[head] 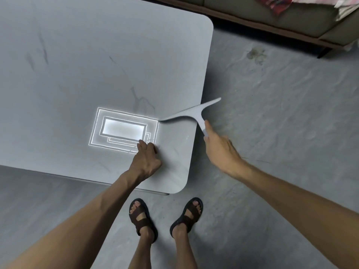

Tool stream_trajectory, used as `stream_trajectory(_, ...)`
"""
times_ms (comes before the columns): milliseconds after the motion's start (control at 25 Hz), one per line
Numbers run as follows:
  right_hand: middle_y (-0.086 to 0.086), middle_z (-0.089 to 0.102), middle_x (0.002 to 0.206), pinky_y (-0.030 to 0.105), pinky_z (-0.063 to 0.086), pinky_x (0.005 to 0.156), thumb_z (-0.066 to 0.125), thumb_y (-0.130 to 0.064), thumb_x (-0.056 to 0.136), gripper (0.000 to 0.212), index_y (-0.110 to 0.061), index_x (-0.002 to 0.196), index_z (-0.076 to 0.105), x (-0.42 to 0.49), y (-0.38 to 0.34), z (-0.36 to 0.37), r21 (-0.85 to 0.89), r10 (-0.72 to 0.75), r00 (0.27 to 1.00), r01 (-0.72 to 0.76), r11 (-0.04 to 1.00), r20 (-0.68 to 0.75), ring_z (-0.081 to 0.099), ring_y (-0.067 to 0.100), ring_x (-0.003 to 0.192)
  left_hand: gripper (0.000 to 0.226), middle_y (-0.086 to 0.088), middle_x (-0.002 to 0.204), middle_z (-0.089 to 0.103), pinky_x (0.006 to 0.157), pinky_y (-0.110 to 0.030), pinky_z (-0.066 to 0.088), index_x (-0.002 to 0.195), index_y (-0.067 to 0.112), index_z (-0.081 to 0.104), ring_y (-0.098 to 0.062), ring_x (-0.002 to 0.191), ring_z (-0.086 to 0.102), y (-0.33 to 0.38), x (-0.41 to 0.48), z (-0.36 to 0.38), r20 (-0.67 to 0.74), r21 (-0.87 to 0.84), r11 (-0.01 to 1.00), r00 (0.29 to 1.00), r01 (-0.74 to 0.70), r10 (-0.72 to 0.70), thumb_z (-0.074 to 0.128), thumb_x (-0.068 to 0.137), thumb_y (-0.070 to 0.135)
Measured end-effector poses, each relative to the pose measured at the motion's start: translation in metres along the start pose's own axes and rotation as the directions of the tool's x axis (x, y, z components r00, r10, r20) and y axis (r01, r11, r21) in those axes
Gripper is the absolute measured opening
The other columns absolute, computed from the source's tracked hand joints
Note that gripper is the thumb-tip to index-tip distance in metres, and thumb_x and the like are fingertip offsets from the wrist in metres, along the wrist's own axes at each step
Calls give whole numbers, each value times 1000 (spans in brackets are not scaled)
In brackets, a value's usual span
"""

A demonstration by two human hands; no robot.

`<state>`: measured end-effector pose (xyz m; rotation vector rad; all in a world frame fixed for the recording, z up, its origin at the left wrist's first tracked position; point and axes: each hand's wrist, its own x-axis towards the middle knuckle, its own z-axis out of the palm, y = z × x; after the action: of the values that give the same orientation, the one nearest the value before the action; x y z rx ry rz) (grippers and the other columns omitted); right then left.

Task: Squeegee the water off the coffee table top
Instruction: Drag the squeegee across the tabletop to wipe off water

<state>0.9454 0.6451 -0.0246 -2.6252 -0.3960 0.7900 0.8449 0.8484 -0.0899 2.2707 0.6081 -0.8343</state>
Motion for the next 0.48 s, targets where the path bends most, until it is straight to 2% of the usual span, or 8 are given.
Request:
stream_trajectory(80, -2, 44, 57, 32, 36, 51, 46, -13, 99, 59, -22, 151, 19, -44, 10, 12, -61, -33, 998, 36, 997, 51, 52, 22, 52, 28, -17, 117, 43, 57, -29, 35, 96, 11, 40, -36, 95, 53, -6, -10, -3, -51, -56, 996, 997, -65, 62, 53, 74, -1)
stream_trajectory(160, -1, 44, 55, 33, 38, 49, 46, -16, 99, 58, -23, 151, 20, -74, 20, 21, -112, -27, 994, 39, 993, 104, 47, 17, 48, 29, -9, 102, 47, 52, -24, 27, 95, 13, 40, -20, 72, 46, -14, -22, -2, -43, -62, 993, 994, -105, 102, 53, 73, -1)
stream_trajectory(200, 2, 49, 59, 35, 42, 51, 44, -17, 100, 57, -25, 151, 20, -86, 26, 22, -119, -16, 992, 31, 992, 128, 51, 20, 52, 29, -8, 99, 51, 53, -24, 28, 97, 12, 42, -18, 70, 45, -18, -29, 0, -31, -60, 992, 993, -113, 112, 52, 73, -1)
stream_trajectory(280, 4, 54, 67, 36, 45, 58, 41, -20, 101, 54, -28, 151, 23, -103, 39, 18, -134, 2, 988, 18, 991, 154, 54, 23, 60, 31, -8, 99, 57, 59, -29, 37, 102, 13, 44, -23, 76, 50, -23, -44, 4, -13, -59, 992, 993, -115, 114, 50, 74, 0)
stream_trajectory(400, 7, 62, 78, 33, 44, 62, 39, -27, 101, 47, -35, 146, 34, -118, 54, 0, -155, 86, 983, -61, 986, 162, 59, 25, 70, 35, -13, 101, 62, 73, -39, 47, 107, 13, 45, -32, 84, 56, -34, -59, 4, -5, -28, 990, 990, -139, 139, 49, 74, 0)
stream_trajectory(480, 4, 61, 80, 31, 42, 62, 40, -32, 100, 44, -40, 143, 39, -120, 55, -13, -167, 104, 985, -80, 983, 141, 57, 23, 70, 33, -14, 101, 64, 77, -44, 50, 106, 14, 45, -34, 88, 59, -43, -63, 2, -38, -27, 990, 990, -138, 137, 50, 76, 1)
